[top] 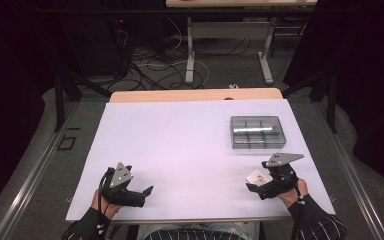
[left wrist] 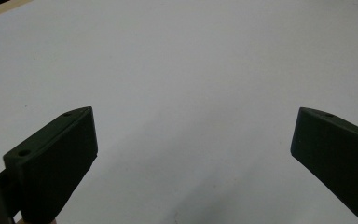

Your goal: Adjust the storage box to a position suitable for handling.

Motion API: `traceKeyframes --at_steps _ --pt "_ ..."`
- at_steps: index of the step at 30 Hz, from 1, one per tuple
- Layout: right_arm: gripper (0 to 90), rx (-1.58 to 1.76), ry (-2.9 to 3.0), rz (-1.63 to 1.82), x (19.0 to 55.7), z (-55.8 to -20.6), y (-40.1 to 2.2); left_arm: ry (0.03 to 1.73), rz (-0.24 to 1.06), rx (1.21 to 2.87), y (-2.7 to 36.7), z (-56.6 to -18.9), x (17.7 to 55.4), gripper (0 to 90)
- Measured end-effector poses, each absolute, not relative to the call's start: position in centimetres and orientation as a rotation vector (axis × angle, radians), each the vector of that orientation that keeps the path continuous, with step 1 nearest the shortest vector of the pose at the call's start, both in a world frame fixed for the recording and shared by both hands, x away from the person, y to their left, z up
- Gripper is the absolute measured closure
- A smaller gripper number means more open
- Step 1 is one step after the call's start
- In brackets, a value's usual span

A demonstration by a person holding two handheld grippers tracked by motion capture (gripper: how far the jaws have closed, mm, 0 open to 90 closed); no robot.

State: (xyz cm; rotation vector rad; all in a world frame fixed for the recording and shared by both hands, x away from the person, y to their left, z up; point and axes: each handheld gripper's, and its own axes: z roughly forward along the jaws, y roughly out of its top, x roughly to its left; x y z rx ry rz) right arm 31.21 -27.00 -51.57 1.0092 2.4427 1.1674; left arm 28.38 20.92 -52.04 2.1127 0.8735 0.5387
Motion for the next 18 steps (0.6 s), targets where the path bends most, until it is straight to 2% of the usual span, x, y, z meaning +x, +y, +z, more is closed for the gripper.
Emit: traceKeyframes --at_steps 14,18 --pt "1.7 1.101 2.333 1.154 35.9 -50.9 -29.4 0.88 0.54 2.11 20.9 -52.0 28.3 0.2" --pt "6.8 1.139 2.312 1.148 37.1 -51.0 -30.4 0.88 0.54 2.11 20.9 -52.0 28.3 0.1"
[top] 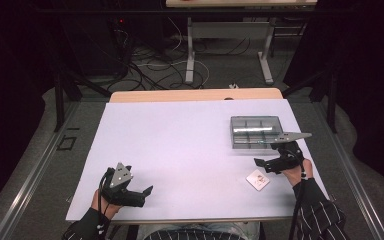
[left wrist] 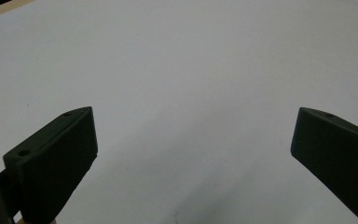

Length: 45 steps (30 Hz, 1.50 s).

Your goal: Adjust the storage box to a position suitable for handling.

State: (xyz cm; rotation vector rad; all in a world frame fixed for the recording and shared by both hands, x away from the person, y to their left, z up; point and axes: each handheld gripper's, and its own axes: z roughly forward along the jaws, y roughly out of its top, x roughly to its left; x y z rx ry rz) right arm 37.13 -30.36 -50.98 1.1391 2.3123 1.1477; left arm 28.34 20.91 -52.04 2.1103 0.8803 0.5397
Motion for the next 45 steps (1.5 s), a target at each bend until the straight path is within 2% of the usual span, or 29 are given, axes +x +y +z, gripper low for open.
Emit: traceKeyframes --at_steps 1,7,13,14,15,17,18,19,21,22,25,33,45 --pt "10.7 1.161 2.299 1.159 37.7 -51.0 -30.8 0.881 0.541 2.112 20.9 -52.0 28.3 0.1" --pt "20.7 1.191 2.267 1.16 38.7 -50.6 -31.5 0.878 0.539 2.112 20.9 -52.1 28.3 0.1" --pt "40.3 1.229 2.191 1.155 39.9 -49.9 -32.6 0.878 0.539 2.113 20.9 -52.1 28.3 0.1" --pt "40.3 1.229 2.191 1.155 39.9 -49.9 -32.6 0.878 0.539 2.113 20.9 -52.1 28.3 0.1" --pt "50.3 1.242 2.173 1.133 40.3 -49.8 -32.9 0.877 0.533 2.118 20.9 -52.0 28.3 0.1" --pt "58.6 1.249 2.157 1.132 40.7 -49.8 -33.3 0.877 0.533 2.119 20.9 -52.0 28.3 0.1" --pt "58.6 1.249 2.157 1.132 40.7 -49.8 -33.3 0.877 0.533 2.119 20.9 -52.0 28.3 0.1" --pt "68.6 1.269 2.133 1.112 41.1 -49.7 -33.7 0.879 0.536 2.118 20.9 -52.0 28.3 0.1" --pt "72.2 1.283 2.119 1.121 41.3 -49.7 -33.9 0.879 0.535 2.117 20.9 -52.0 28.3 0.1" --pt "80.6 1.305 2.085 1.122 41.7 -49.6 -34.5 0.88 0.534 2.119 20.9 -52.1 28.3 0.1" --pt "89.5 1.357 2.025 1.112 42.4 -49.4 -35.3 0.877 0.535 2.121 20.8 -52.1 28.4 0.1" --pt "90.0 1.433 1.946 1.003 44.4 -49.6 -36.8 0.879 0.536 2.122 20.9 -52.1 28.4 0.1" --pt "90.0 1.544 1.965 0.845 47.2 -52.4 -37.4 0.874 0.53 2.129 20.8 -52.2 28.4 0.1"
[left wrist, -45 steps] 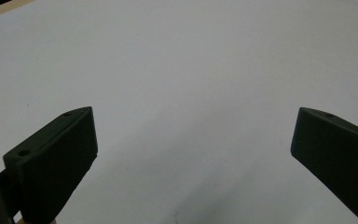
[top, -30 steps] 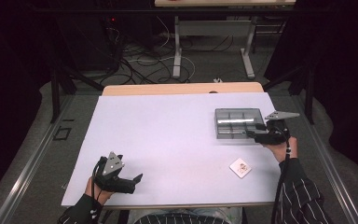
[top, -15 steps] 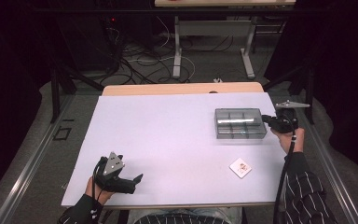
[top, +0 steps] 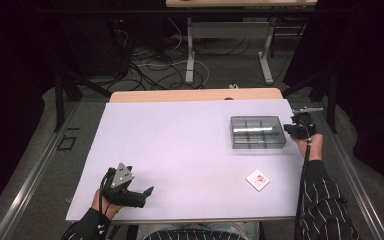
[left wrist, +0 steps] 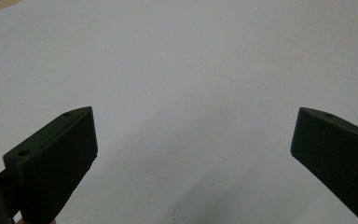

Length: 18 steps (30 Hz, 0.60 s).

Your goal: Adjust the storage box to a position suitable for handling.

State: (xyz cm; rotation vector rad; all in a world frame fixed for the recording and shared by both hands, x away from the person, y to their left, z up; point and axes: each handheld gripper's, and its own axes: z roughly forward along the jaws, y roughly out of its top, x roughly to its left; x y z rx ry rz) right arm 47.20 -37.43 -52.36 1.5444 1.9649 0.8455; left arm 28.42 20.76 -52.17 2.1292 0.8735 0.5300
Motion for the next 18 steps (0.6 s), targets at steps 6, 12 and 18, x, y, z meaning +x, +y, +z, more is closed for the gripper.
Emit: traceKeyframes --at_steps 6,12,18 --pt "90.0 1.587 1.999 0.832 47.6 -53.0 -37.2 0.877 0.536 2.129 20.8 -52.2 28.4 0.1" --pt "90.0 1.594 2.017 0.817 47.9 -53.6 -37.1 0.874 0.533 2.132 20.8 -52.2 28.4 0.1" --pt "90.0 1.613 2.013 0.823 48.0 -53.7 -37.2 0.877 0.534 2.128 20.8 -52.2 28.4 0.1"
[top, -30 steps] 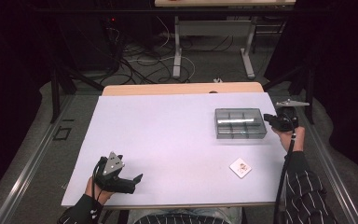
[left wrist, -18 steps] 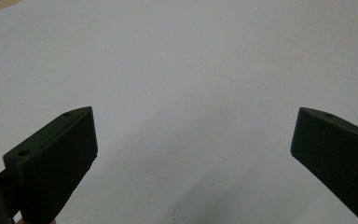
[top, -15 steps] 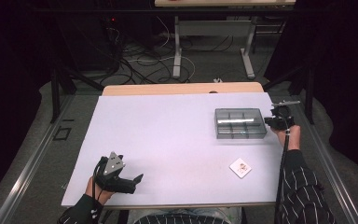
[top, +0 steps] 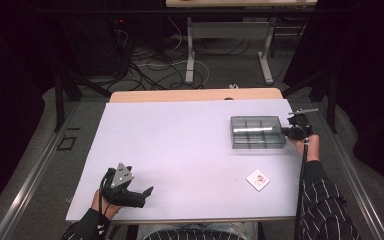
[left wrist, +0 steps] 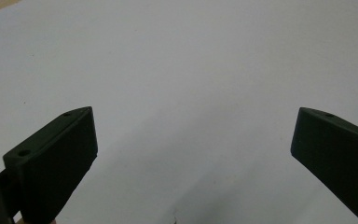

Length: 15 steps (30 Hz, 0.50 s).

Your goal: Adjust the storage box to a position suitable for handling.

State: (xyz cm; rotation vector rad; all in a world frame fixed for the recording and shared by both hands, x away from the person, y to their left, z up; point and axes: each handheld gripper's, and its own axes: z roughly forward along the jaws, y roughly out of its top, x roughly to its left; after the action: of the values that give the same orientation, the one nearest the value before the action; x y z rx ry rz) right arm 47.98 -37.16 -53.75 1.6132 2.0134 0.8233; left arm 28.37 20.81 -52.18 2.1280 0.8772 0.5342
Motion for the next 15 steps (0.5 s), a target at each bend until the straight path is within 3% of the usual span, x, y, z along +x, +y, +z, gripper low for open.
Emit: traceKeyframes --at_steps 15 --pt "90.0 1.603 2.034 0.837 48.02 -53.95 -36.32 0.878 0.539 2.127 20.81 -52.15 28.35 0.1"
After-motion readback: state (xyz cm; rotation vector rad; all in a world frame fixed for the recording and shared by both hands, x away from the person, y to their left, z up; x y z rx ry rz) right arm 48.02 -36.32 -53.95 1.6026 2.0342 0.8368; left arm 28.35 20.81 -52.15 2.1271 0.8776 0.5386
